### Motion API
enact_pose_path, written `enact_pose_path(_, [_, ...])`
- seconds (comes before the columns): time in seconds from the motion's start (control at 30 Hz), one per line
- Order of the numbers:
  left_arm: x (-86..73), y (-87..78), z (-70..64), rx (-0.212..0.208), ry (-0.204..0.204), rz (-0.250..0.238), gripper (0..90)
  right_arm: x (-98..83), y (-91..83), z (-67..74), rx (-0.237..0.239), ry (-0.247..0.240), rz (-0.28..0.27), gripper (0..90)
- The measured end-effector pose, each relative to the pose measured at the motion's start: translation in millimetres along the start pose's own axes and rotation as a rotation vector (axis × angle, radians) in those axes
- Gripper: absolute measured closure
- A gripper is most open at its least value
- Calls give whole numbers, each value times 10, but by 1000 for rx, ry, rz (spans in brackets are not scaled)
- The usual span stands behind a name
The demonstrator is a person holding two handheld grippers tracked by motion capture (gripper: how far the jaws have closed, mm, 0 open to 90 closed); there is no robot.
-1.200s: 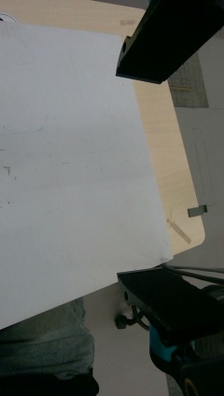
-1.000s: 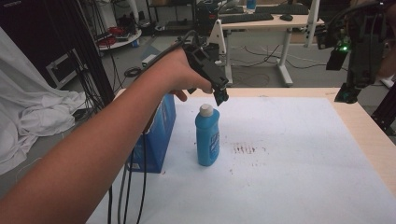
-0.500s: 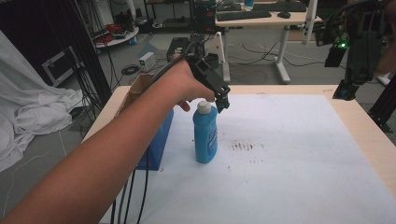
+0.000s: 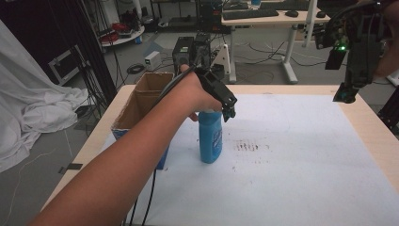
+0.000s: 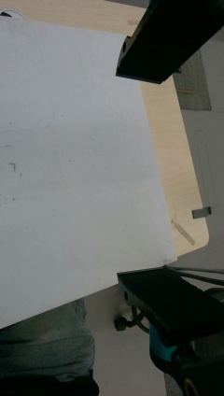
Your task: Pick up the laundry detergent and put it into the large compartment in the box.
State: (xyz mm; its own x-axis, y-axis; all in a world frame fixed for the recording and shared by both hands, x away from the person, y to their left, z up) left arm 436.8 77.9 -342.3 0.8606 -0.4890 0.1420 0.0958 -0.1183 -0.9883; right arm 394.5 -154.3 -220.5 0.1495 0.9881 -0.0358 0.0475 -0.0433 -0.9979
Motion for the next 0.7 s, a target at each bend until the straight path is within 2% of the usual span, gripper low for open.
enact_pose_path(0.13, [12, 70, -12, -1, -31, -5, 22, 8, 11, 3, 0, -8, -4, 26])
enact_pose_path(0.43, [14, 170, 26, 20, -48, 11, 22, -12, 15, 4, 0, -8, -4, 26])
enact_pose_path(0.47, [15, 182, 15, 19, -59, 9, 22, -12, 16, 3, 0, -9, -3, 26])
enact_pose_path(0.57, [16, 210, 13, 36, -43, 25, 22, 0, 19, 1, -1, -10, -4, 26])
enact_pose_path(0.7, [28, 228, -19, 28, -32, 27, 46, 19, 23, 6, 1, -7, -3, 26])
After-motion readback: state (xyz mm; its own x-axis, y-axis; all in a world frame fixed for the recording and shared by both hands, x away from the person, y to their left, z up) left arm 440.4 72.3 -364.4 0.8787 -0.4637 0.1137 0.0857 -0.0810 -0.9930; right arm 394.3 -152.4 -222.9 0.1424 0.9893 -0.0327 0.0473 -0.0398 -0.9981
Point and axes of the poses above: each handheld gripper's, and its own axes: y roughly forward along the jaws, x roughly out of its top, z roughly to its left, the point moved 7 cm from there along y, roughly forward along the jaws, and after that the axes turned 3 degrees about x, right-handed, at the moved point
